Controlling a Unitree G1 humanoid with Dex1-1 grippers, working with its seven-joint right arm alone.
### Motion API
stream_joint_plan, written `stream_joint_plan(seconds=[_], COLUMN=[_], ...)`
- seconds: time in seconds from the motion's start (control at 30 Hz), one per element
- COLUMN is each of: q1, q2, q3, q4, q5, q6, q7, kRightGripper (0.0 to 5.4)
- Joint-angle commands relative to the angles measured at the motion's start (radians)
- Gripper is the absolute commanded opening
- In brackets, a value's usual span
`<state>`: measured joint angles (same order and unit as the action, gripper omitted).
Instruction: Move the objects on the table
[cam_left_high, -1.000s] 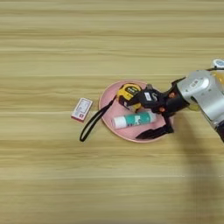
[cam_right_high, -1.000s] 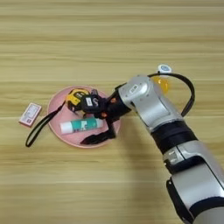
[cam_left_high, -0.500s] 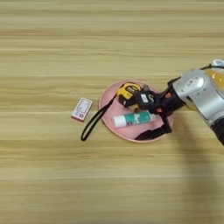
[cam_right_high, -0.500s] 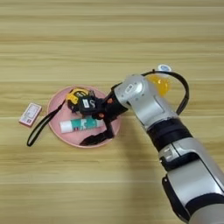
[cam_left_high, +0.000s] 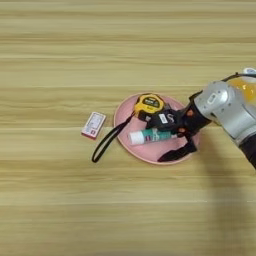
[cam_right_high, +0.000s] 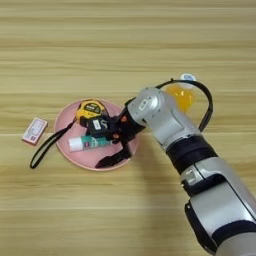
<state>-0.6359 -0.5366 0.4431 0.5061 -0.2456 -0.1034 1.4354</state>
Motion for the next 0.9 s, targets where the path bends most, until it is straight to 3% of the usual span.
stream_joint_plan(seconds=[0.03,0.77,0.9], q1=[-0.071,-0.076,-0.075], q2=[-0.016,-0.005,-0.004], q3=[-0.022,-0.027,-0.03], q4=[-0.037,-0.029,-0.029], q5=[0.004,0.004,0.008], q6=[-0.017,-0.026,-0.024], q7=[-0.04,-0.059,-0.065], kRightGripper=[4.07,1.8,1.7])
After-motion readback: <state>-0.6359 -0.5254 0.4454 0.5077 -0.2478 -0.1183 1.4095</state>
